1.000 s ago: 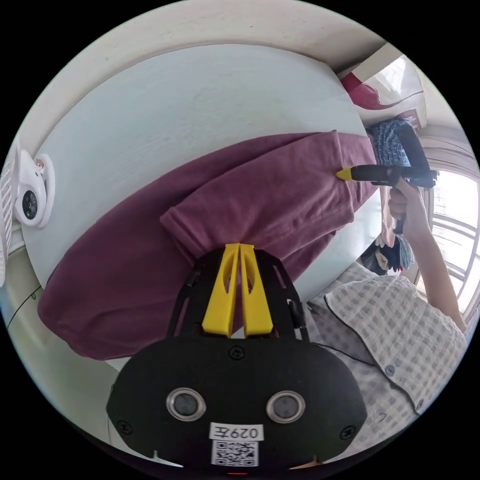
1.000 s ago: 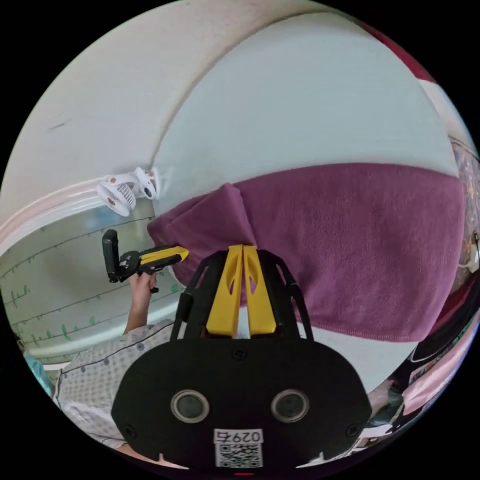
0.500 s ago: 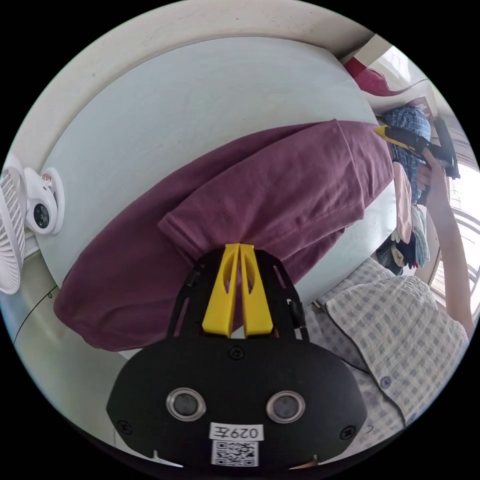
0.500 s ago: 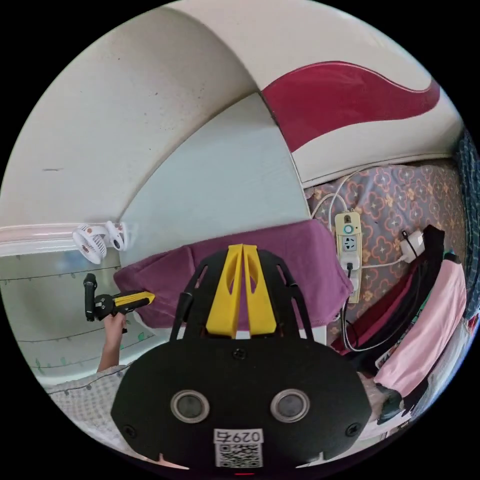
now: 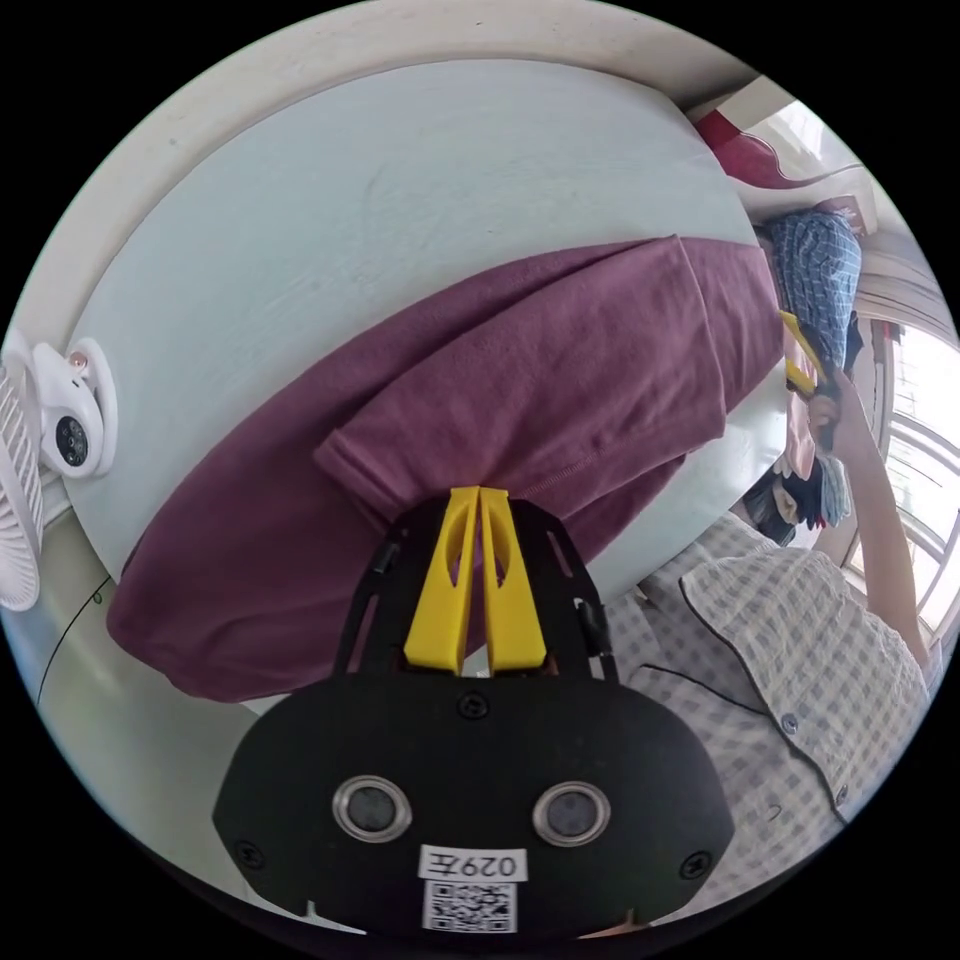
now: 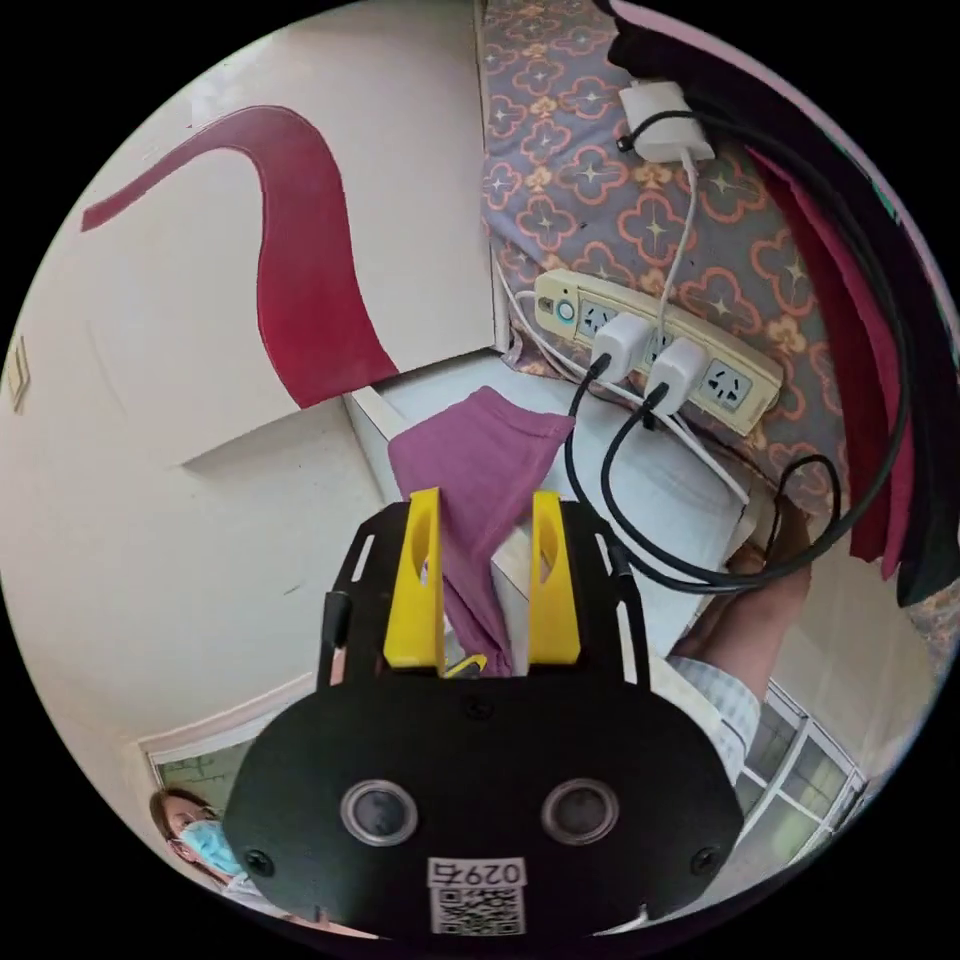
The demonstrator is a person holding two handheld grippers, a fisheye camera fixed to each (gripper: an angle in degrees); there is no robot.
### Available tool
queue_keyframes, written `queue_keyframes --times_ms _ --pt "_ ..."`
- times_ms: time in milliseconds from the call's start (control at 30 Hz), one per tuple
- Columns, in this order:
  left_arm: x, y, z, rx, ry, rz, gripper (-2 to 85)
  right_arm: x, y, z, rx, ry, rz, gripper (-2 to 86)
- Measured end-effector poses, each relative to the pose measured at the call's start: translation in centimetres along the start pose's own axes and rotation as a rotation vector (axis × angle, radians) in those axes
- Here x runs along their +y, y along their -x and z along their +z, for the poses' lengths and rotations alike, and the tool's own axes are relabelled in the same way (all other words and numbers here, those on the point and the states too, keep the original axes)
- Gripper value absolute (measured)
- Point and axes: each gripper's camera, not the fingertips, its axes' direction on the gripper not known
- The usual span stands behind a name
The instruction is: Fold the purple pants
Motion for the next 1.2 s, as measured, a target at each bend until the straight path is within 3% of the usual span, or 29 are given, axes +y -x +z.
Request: queue_keyframes --times_ms 100,200,267,400,500,567,700,800,900,967,1100,1200 --pt "1.3 1.4 -0.8 0.026 -0.038 -0.022 -1.0 2.3 0.3 0.1 -0.027 -0.121 -0.025 2.6" --pt "3.0 3.3 -1.6 0.077 -0.097 -0.051 -1.0 5.6 3.5 0.9 0.038 -0.124 -0.256 1.2" --pt "4.3 5.1 -2.0 0.169 -0.115 -0.092 -1.0 8.5 5.9 2.0 -0.026 -0.085 -0.415 0.9" --pt "9.9 10.5 -4.2 0.449 -0.283 -0.210 -1.0 17.7 12.3 6.8 -0.112 0.155 -0.763 0.6" --pt "13.9 13.6 -5.7 0.485 -0.347 -0.250 -1.0 26.5 16.0 12.1 -0.081 0.337 -1.029 0.5" --pt "16.0 15.1 -6.2 0.495 -0.368 -0.263 -1.0 31.9 16.5 16.3 -0.001 0.440 -1.164 0.5" --pt "19.7 17.6 -6.6 0.523 -0.370 -0.261 -1.0 41.7 11.8 28.7 0.365 0.702 -1.350 0.6" --pt "22.0 18.6 -6.4 0.506 -0.335 -0.247 -0.9 45.9 7.0 35.9 0.620 0.922 -1.369 0.6" --pt "24.1 19.1 -6.4 0.482 -0.317 -0.228 -0.7 48.5 5.7 38.2 0.687 0.920 -1.375 0.7" --pt "24.9 19.2 -6.4 0.463 -0.311 -0.211 -0.4 49.8 5.8 38.6 0.682 0.914 -1.387 0.8" --pt "24.0 19.2 -7.2 0.509 -0.331 -0.164 8.2 50.7 5.4 39.1 0.471 1.165 -1.231 -0.1" --pt "21.1 17.8 -8.9 0.537 -0.349 -0.070 11.4 49.4 5.9 37.6 0.499 1.022 -1.187 -0.3"
